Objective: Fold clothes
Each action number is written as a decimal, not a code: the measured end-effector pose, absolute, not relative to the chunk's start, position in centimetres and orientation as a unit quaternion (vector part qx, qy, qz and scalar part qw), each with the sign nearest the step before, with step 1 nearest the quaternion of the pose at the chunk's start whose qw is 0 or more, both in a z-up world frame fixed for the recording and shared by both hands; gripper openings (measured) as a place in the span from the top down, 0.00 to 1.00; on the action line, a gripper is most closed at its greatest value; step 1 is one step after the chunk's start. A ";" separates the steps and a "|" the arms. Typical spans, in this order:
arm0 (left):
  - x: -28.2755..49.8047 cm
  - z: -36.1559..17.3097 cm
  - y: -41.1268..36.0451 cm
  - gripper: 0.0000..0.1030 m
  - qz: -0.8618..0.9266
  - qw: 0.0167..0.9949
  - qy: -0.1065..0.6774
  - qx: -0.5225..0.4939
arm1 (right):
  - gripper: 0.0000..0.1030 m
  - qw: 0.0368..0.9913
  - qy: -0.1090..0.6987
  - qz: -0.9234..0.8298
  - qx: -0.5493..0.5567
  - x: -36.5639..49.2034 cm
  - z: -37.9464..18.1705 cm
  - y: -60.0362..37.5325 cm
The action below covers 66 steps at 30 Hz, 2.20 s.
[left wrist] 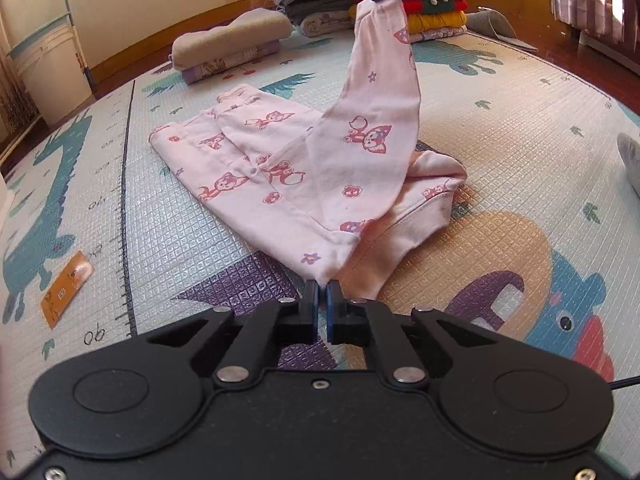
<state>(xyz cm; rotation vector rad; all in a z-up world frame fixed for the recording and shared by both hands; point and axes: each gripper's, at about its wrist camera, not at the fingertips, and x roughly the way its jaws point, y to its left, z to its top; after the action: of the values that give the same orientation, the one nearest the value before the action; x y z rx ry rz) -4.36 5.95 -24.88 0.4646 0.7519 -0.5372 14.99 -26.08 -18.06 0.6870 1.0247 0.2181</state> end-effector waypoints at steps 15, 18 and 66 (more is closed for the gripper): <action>-0.1 -21.7 8.8 0.78 -0.268 0.886 0.363 0.110 | 0.95 0.807 0.483 0.105 0.322 14.7 -18.4 -26.4; 1.2 -24.8 8.0 0.78 -0.278 0.858 0.414 0.119 | 0.95 0.809 0.486 0.099 0.315 14.6 -18.3 -26.2; 22.7 -25.2 6.5 1.00 -0.138 0.912 0.387 0.005 | 0.95 0.801 0.483 0.123 0.332 13.8 -16.1 -24.3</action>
<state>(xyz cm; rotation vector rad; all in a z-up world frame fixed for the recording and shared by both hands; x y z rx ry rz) 22.68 6.46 -25.20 0.0094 0.7979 -0.2836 13.80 -24.29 -16.13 0.7113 1.0363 0.2643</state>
